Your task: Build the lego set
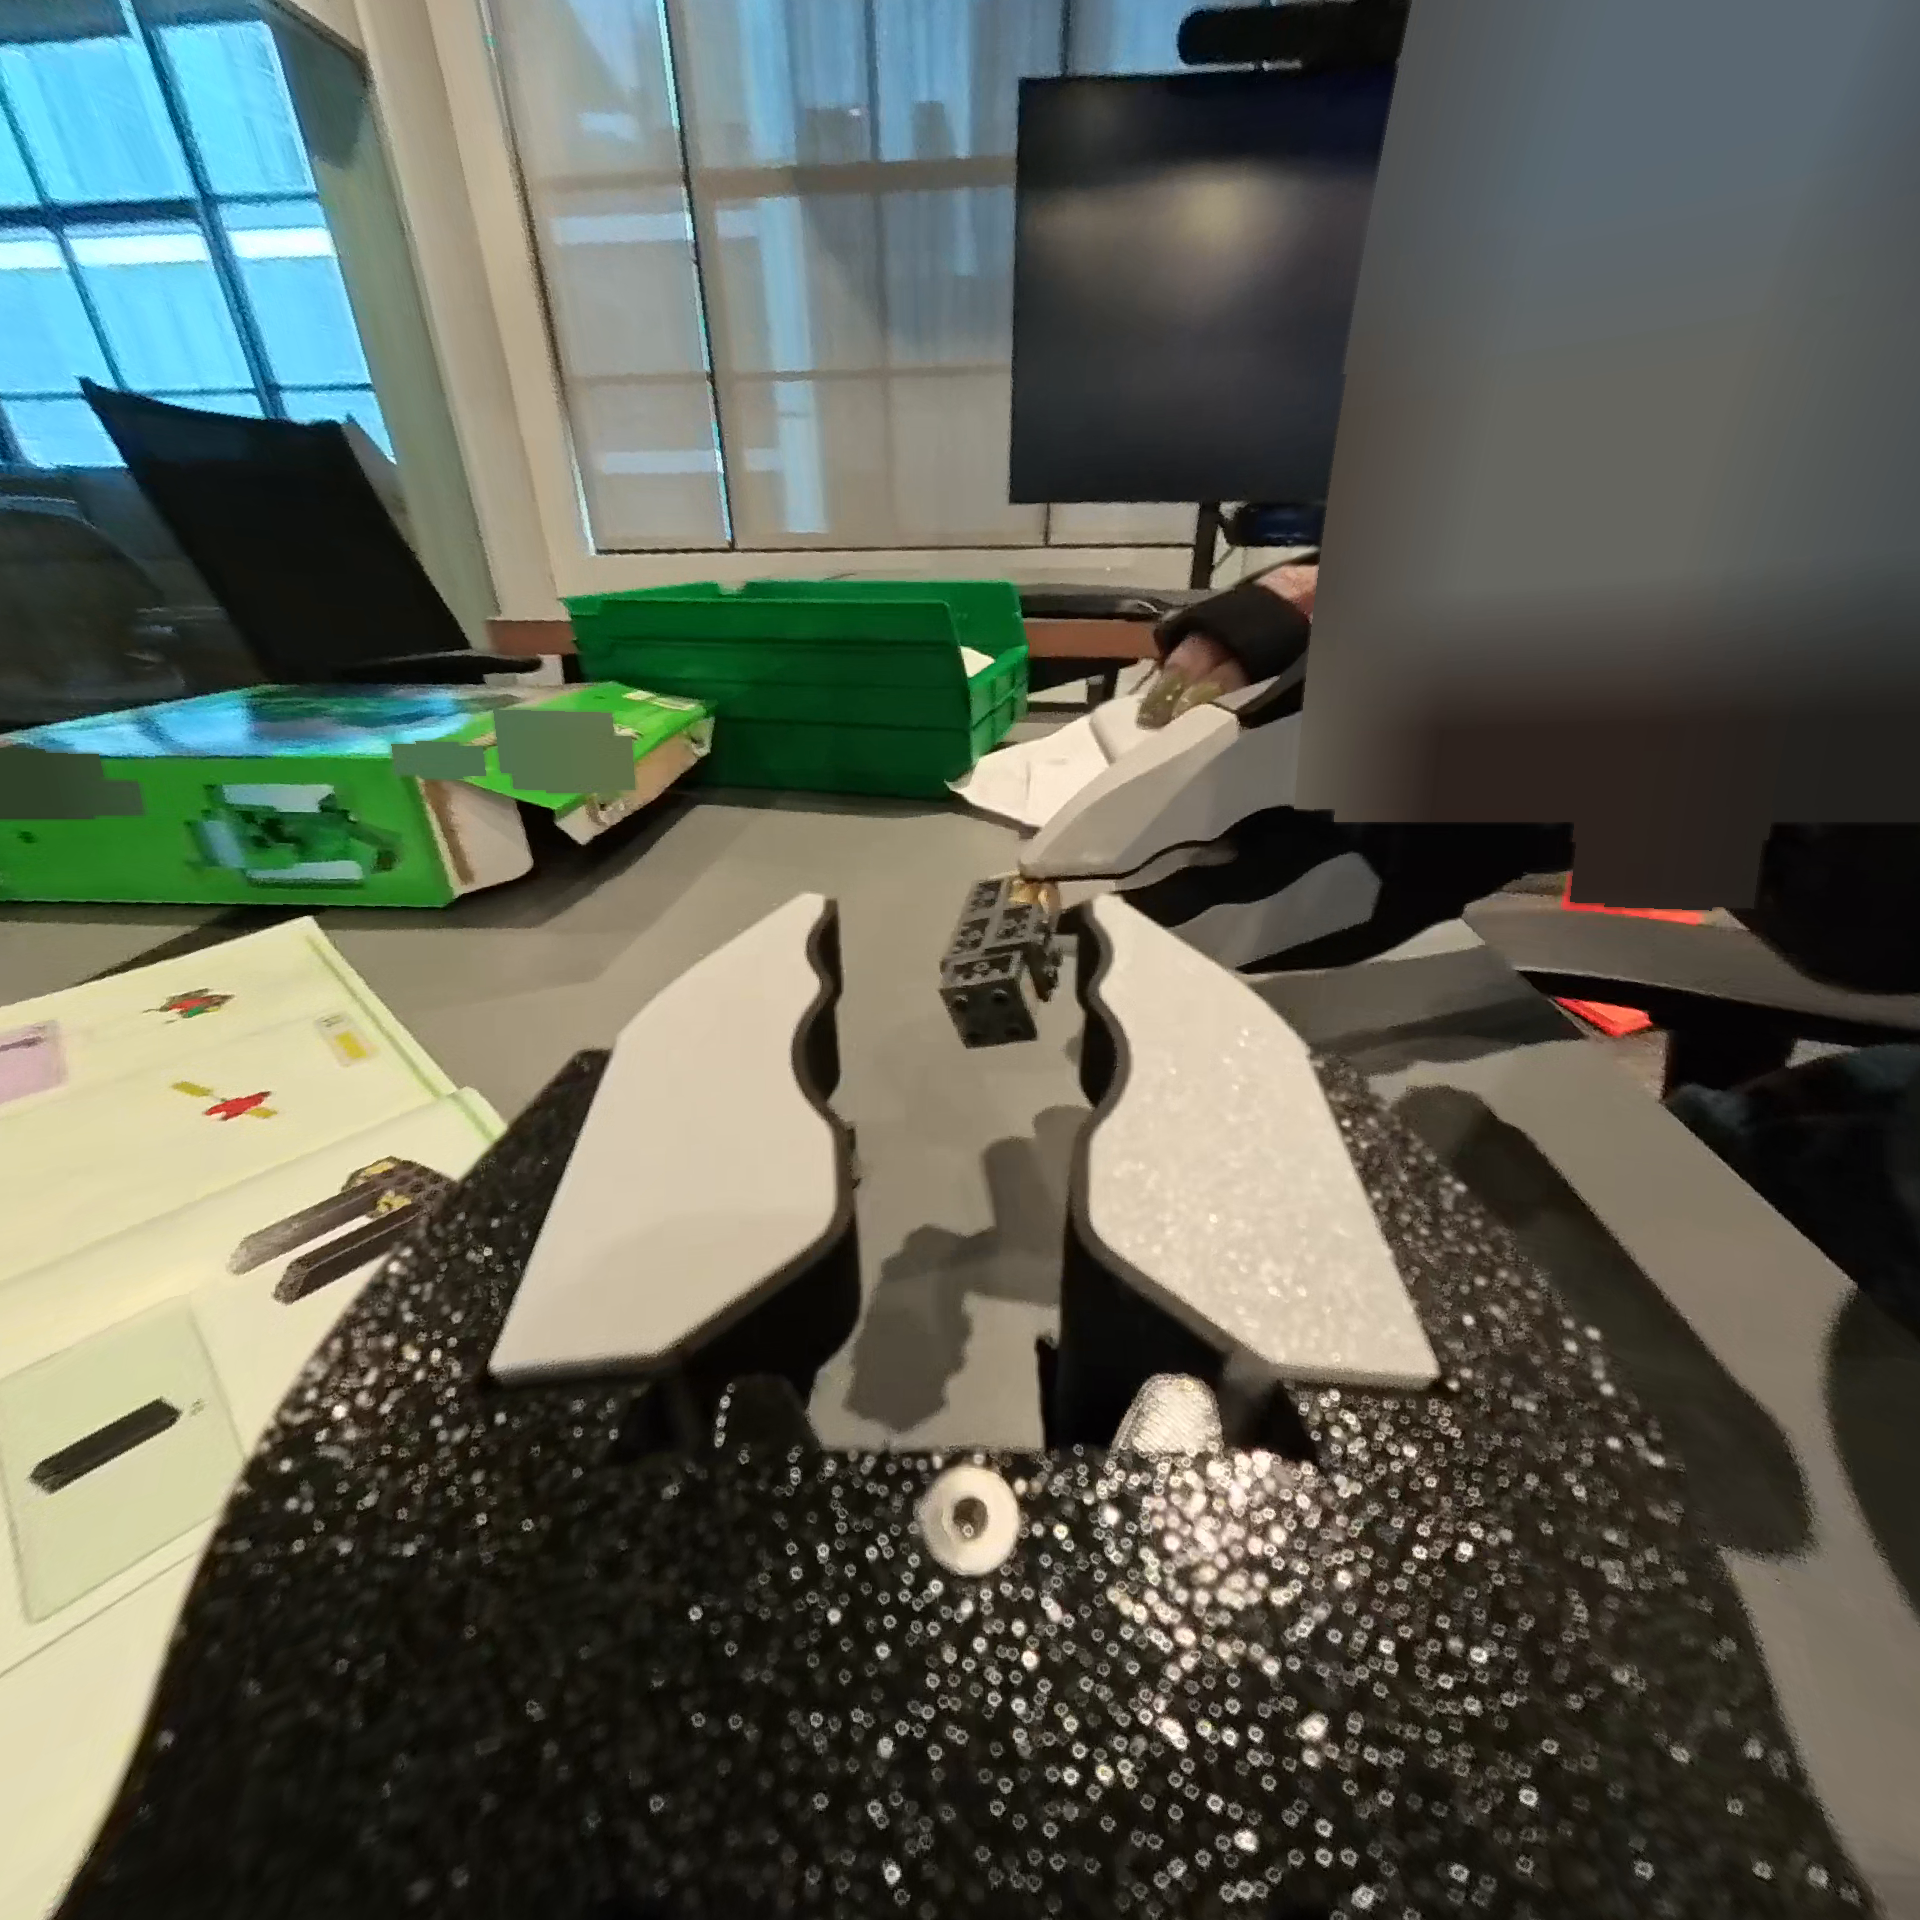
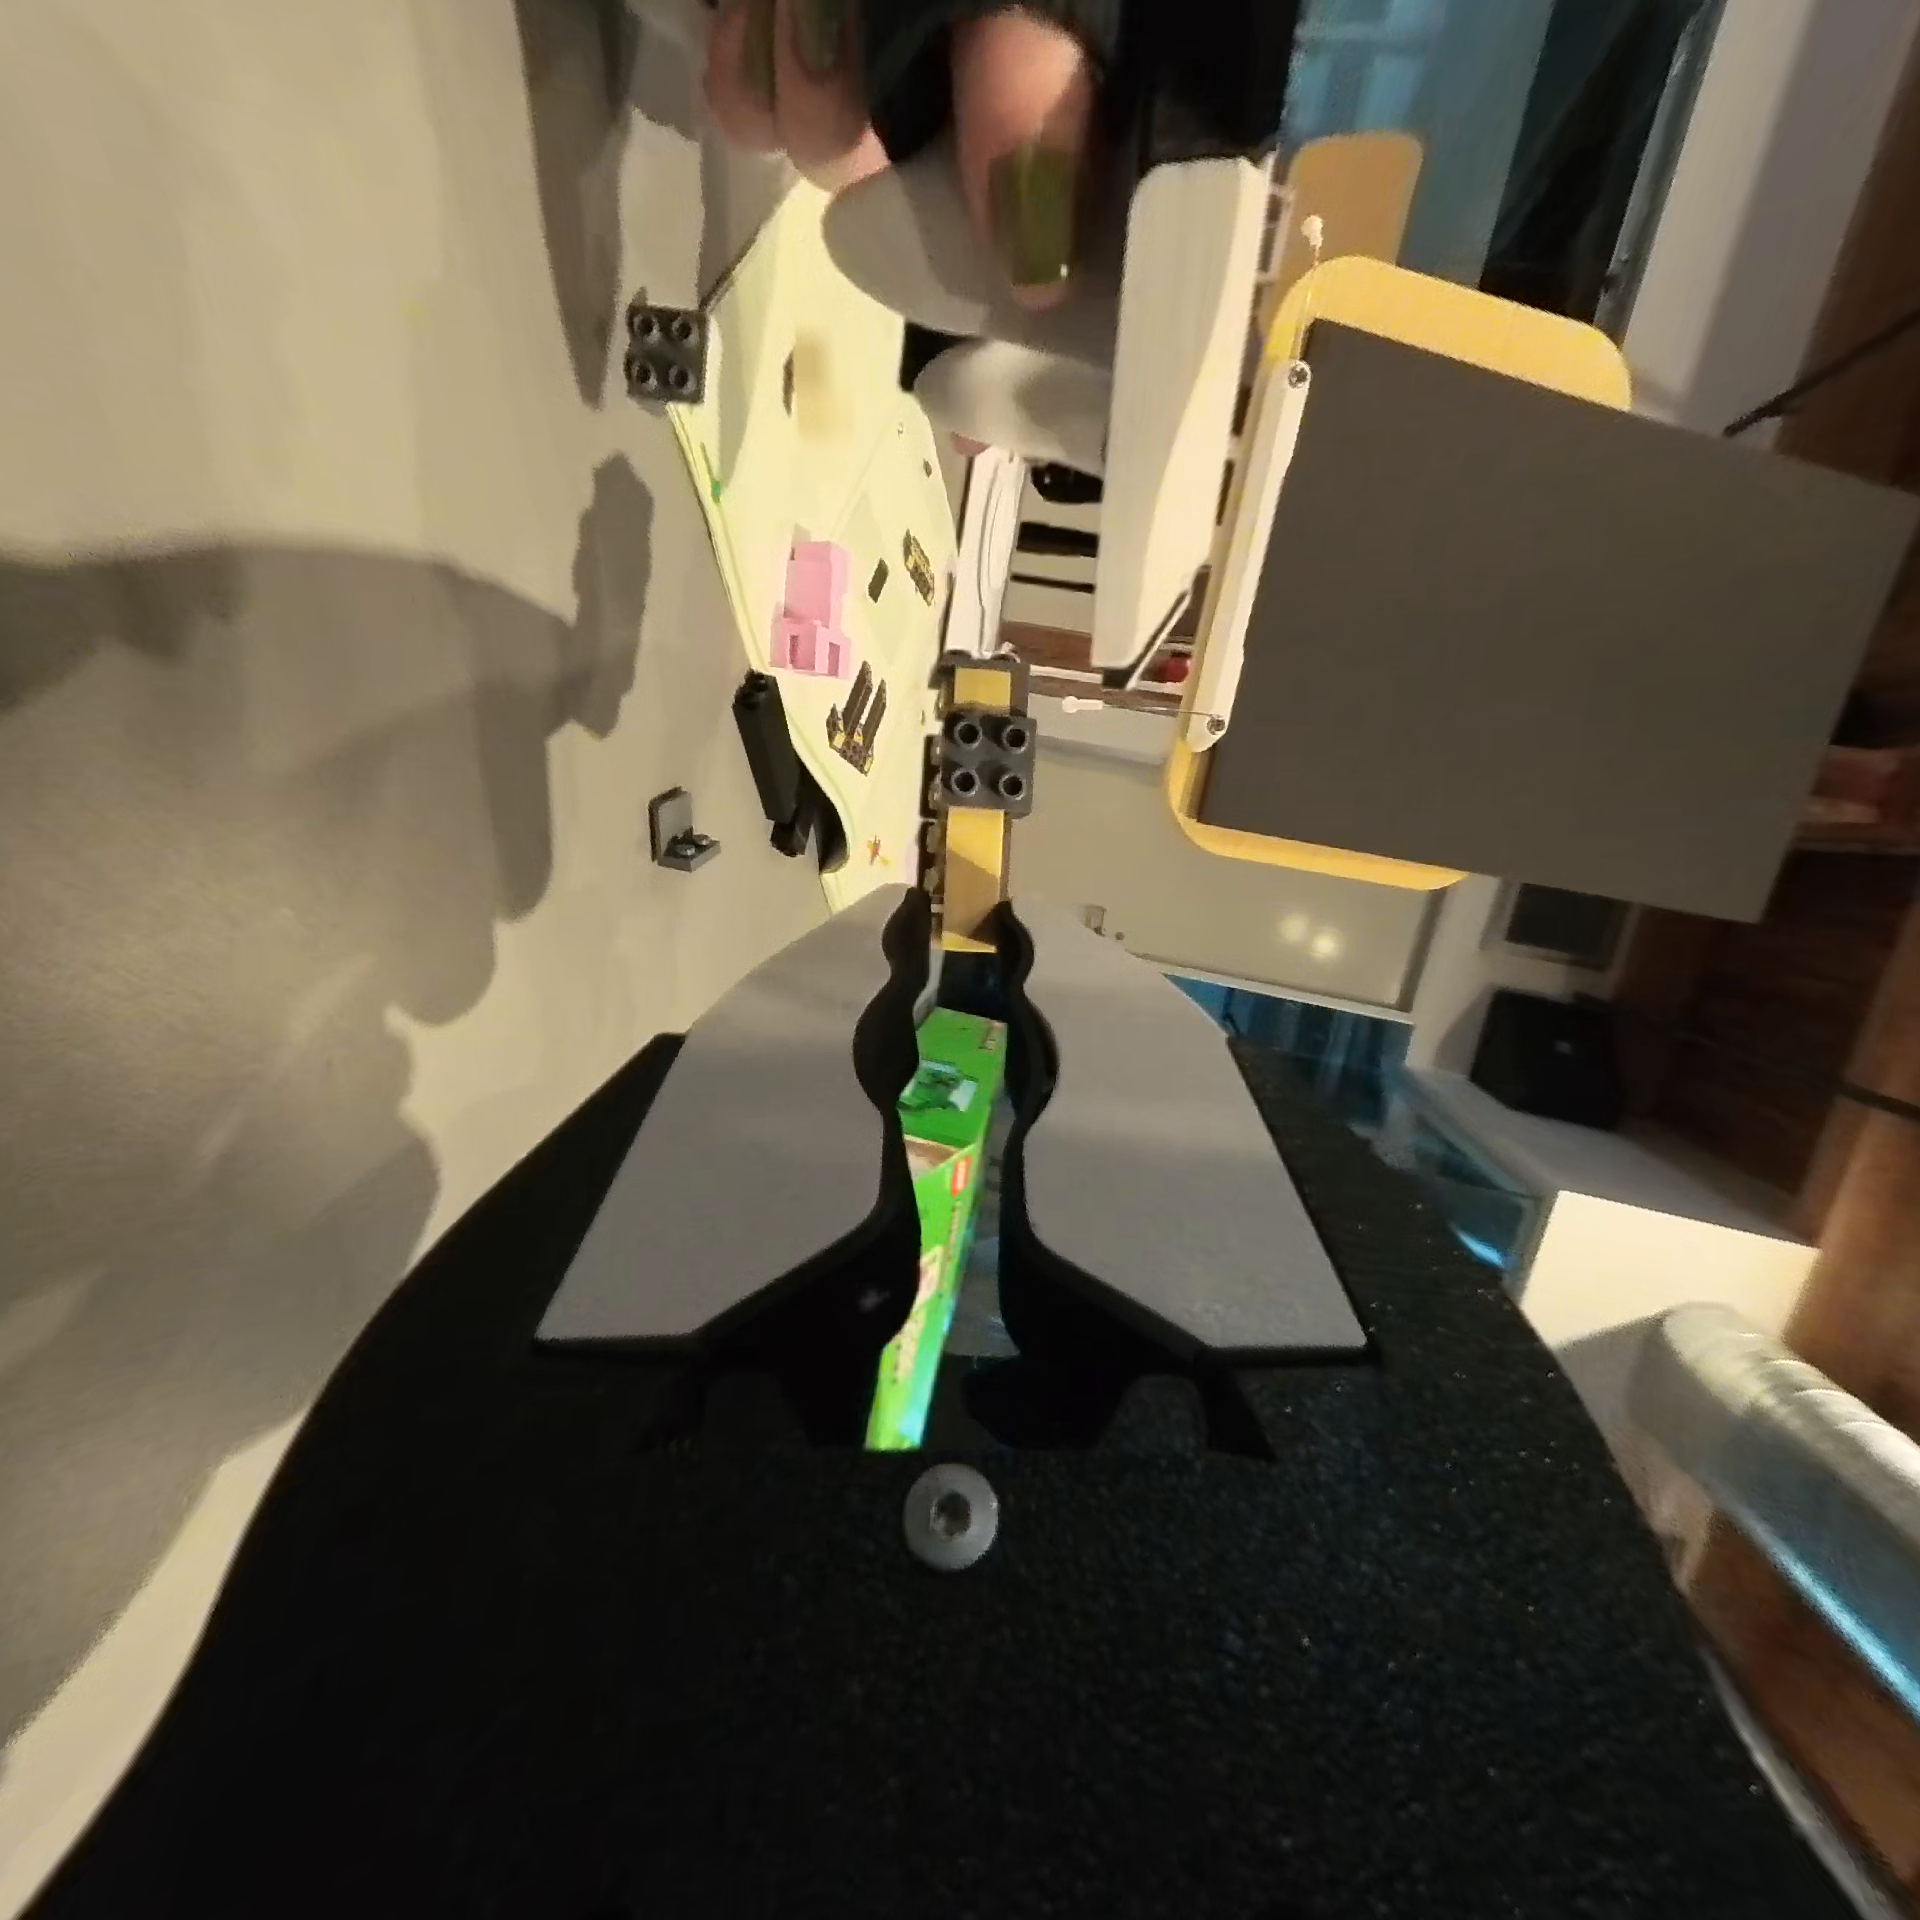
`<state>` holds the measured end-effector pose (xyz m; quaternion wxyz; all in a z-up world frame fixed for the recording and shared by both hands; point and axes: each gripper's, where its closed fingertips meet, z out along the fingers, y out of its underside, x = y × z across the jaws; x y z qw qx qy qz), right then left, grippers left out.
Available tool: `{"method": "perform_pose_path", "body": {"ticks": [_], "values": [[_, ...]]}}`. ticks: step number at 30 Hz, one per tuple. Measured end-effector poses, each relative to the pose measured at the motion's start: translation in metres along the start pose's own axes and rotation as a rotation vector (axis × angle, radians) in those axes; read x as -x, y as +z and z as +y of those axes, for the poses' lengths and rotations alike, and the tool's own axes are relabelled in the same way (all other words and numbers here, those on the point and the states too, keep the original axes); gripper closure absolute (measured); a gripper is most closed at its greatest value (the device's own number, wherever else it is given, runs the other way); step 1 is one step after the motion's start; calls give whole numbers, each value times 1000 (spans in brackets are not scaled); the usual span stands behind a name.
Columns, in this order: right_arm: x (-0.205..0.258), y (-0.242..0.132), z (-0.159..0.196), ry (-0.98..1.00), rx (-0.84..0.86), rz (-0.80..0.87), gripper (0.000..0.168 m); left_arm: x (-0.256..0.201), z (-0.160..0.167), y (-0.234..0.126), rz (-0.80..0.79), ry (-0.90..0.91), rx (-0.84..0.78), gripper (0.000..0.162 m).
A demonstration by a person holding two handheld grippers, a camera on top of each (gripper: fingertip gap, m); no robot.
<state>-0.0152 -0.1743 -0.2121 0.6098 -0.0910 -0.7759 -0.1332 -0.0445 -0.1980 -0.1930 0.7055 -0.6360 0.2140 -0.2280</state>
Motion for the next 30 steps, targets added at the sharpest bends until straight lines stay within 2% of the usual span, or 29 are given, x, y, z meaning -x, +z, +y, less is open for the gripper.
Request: {"method": "perform_pose_path", "body": {"ticks": [12, 17, 30], "values": [[-13, -7, -4, -69, -26, 127, 157, -14, 12, 6, 109, -53, 98, 132], [-13, -7, -6, -95, -28, 138, 157, -15, 11, 5, 127, -65, 94, 143], [-15, -7, -6, -121, -28, 159, 157, -17, 9, 3, 177, -127, 78, 145]]}}
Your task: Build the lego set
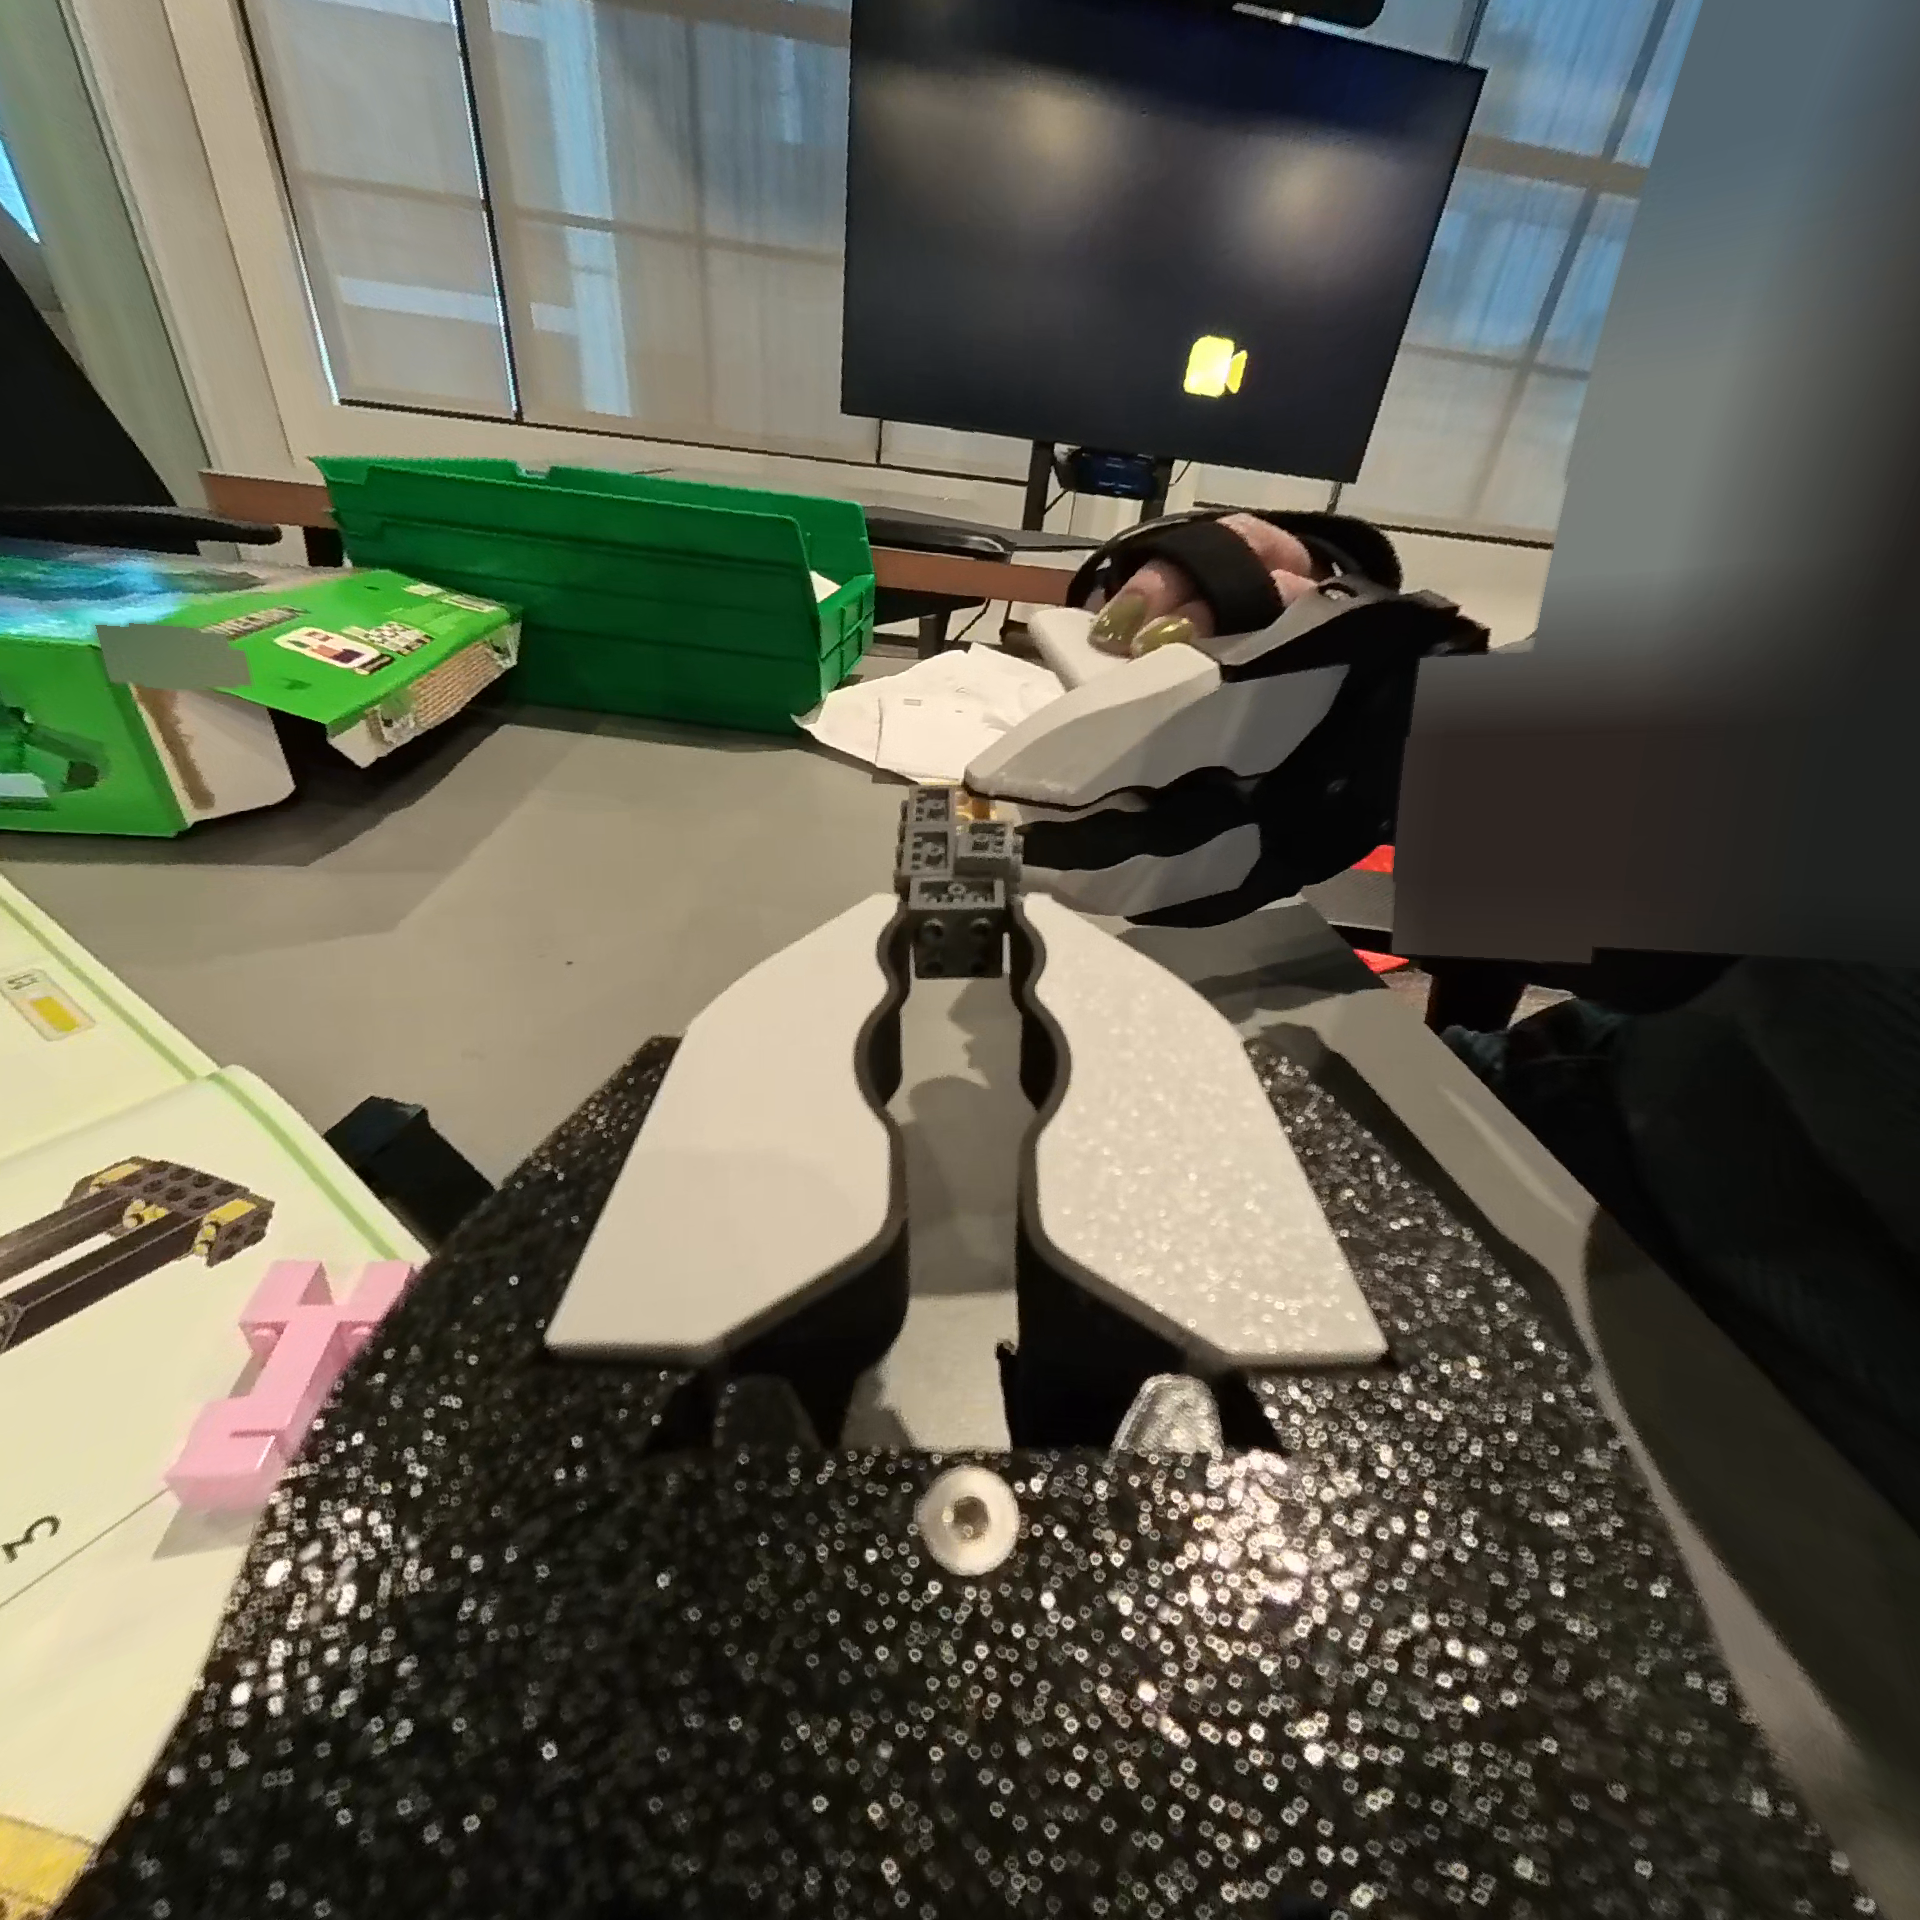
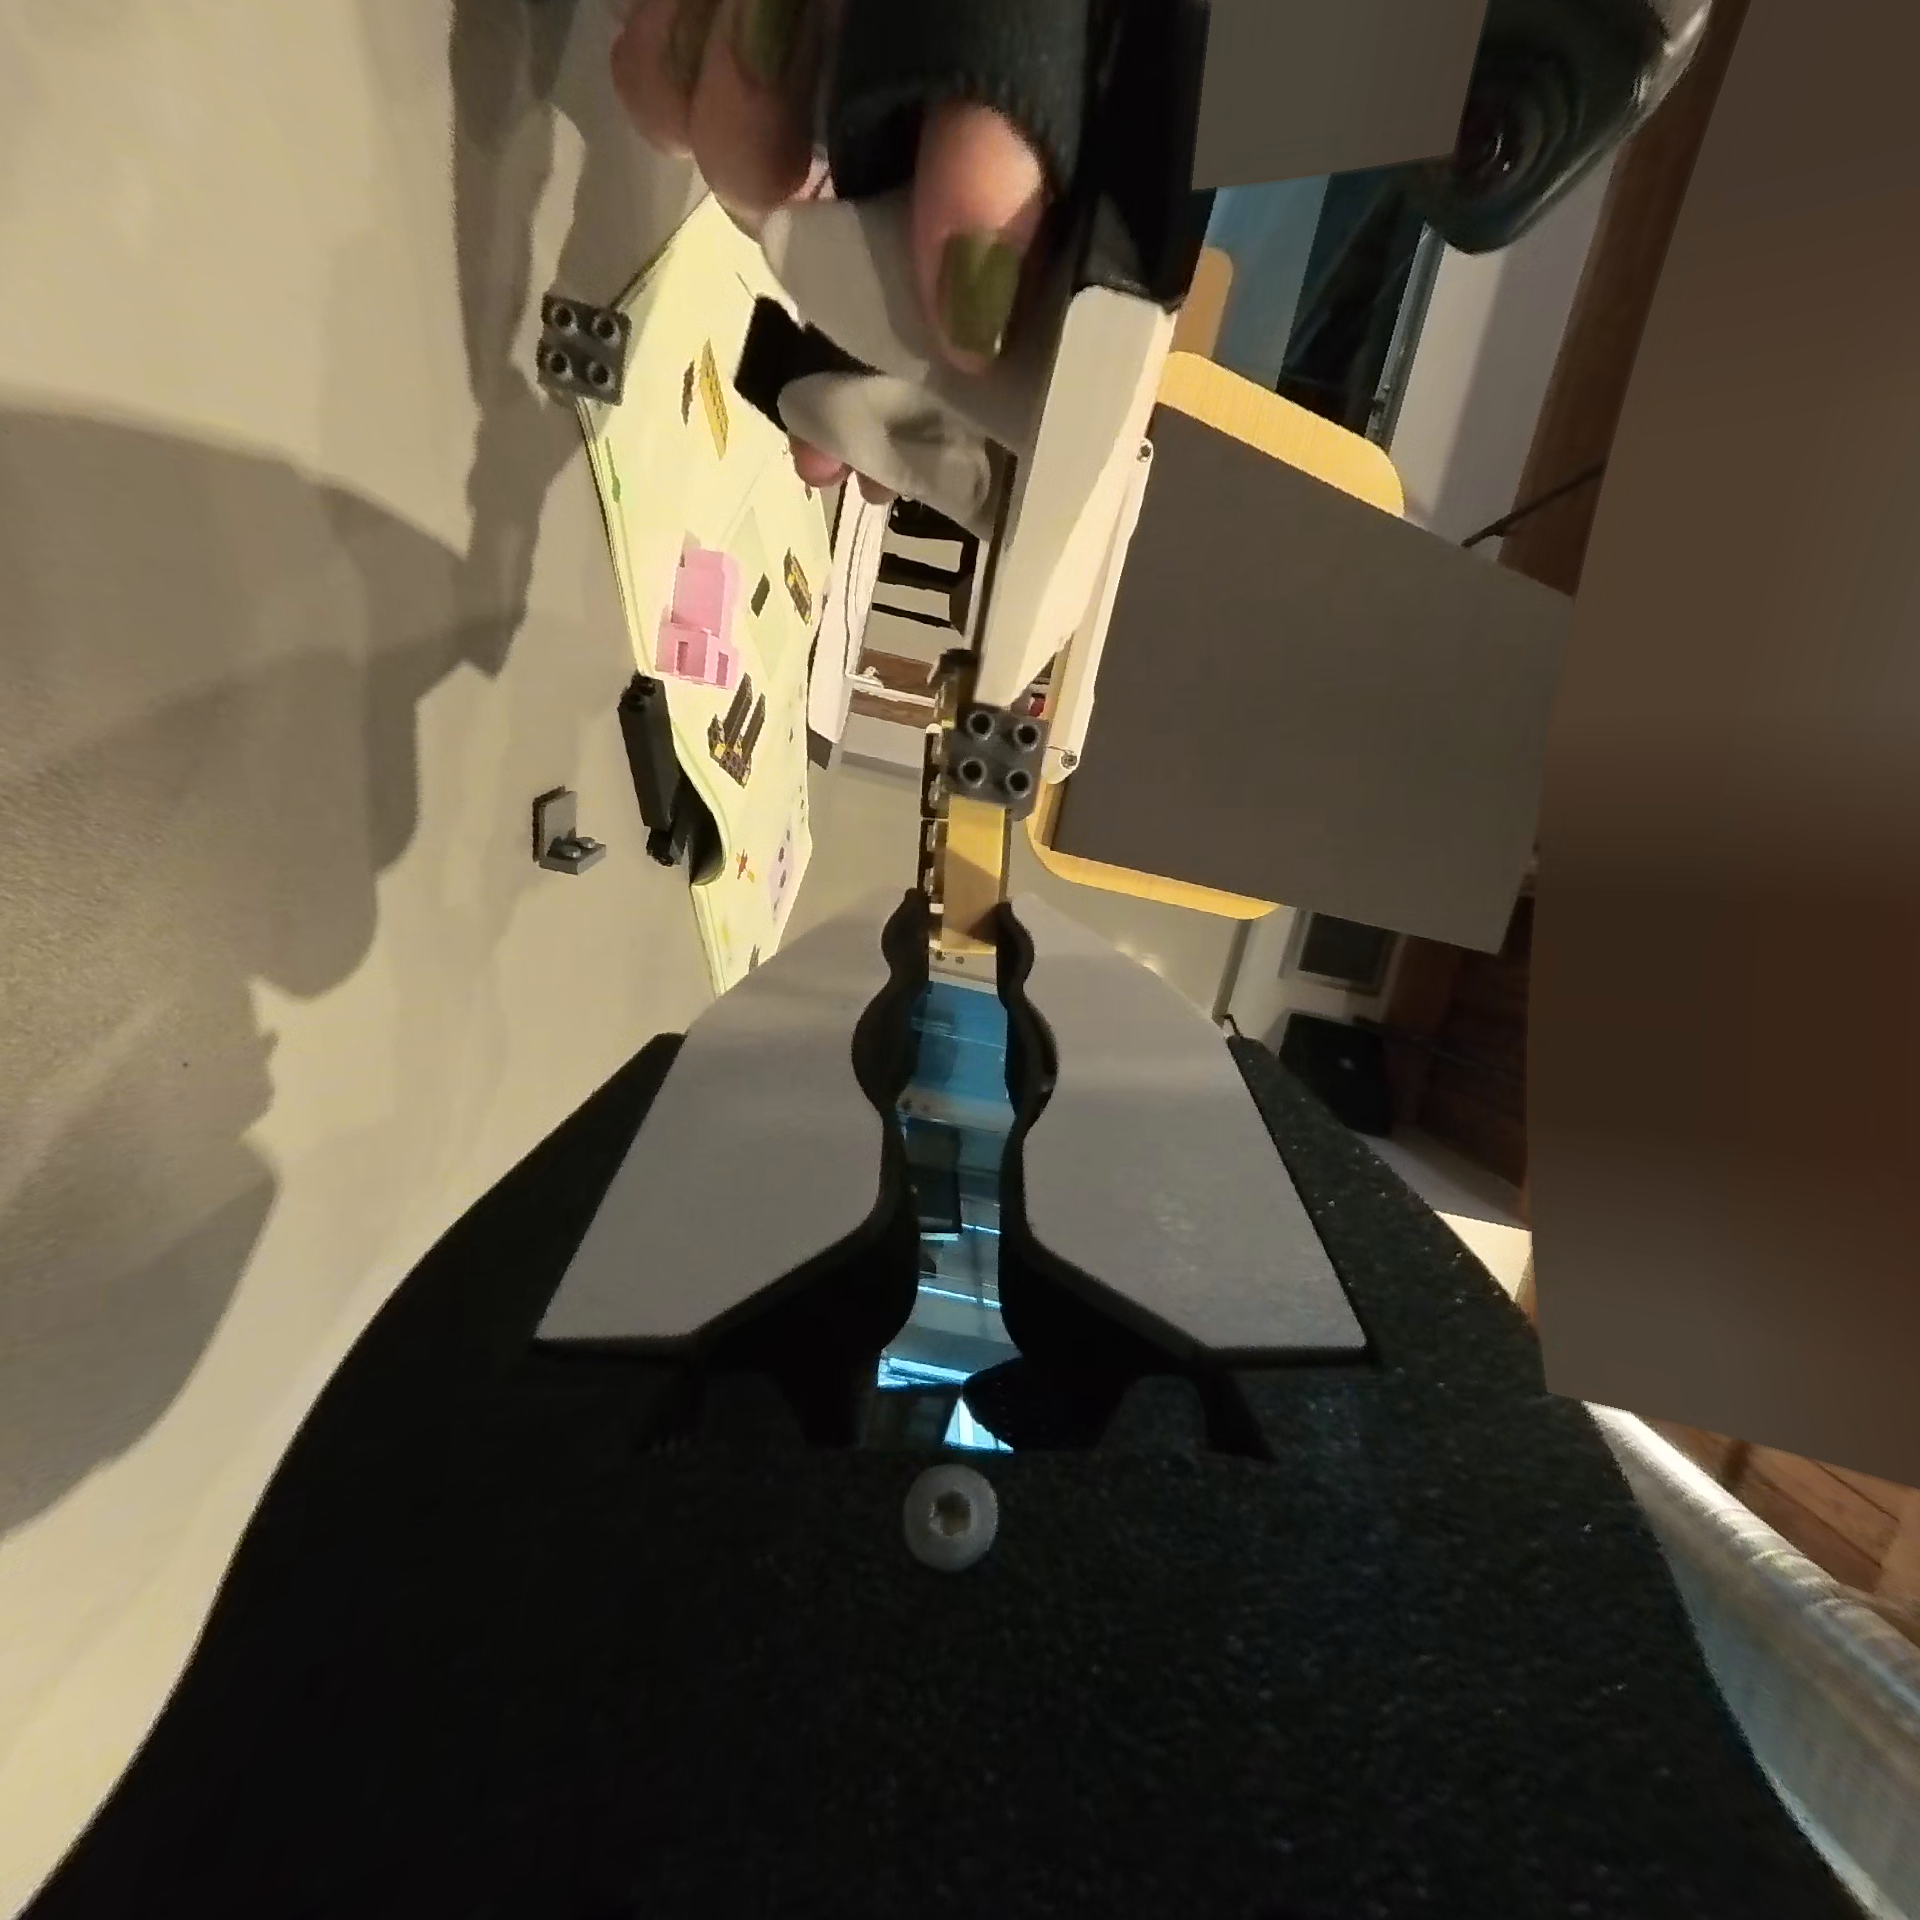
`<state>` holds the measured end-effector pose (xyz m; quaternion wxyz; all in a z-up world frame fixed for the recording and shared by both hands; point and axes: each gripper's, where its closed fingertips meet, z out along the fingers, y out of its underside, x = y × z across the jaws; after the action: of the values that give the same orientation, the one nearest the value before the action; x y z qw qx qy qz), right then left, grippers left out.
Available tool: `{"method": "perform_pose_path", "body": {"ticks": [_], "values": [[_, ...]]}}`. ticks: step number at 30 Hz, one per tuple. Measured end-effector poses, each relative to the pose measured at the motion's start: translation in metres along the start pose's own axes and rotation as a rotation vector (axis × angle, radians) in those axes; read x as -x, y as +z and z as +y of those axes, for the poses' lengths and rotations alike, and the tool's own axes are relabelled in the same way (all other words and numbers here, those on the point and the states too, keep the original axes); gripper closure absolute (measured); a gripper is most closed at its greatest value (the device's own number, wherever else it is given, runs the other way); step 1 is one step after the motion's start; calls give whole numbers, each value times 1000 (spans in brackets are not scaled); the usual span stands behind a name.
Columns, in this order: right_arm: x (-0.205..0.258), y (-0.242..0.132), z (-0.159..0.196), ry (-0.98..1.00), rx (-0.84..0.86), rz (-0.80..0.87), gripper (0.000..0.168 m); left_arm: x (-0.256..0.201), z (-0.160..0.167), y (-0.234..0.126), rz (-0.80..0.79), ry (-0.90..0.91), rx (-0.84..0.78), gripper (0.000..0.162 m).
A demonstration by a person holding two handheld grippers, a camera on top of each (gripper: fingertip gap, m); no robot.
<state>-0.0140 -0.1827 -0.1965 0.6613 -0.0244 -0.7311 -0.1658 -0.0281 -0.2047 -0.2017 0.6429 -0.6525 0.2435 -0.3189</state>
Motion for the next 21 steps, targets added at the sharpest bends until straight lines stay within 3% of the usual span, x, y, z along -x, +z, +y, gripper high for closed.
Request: {"method": "perform_pose_path", "body": {"ticks": [10, 21], "values": [[8, 1, 0, 21, 8, -37, 157, 2, -1, -1, -11, -1, -10, 135], [7, 0, 2, 31, 5, -18, 157, 1, 0, 0, 5, -21, 6, 140]]}}
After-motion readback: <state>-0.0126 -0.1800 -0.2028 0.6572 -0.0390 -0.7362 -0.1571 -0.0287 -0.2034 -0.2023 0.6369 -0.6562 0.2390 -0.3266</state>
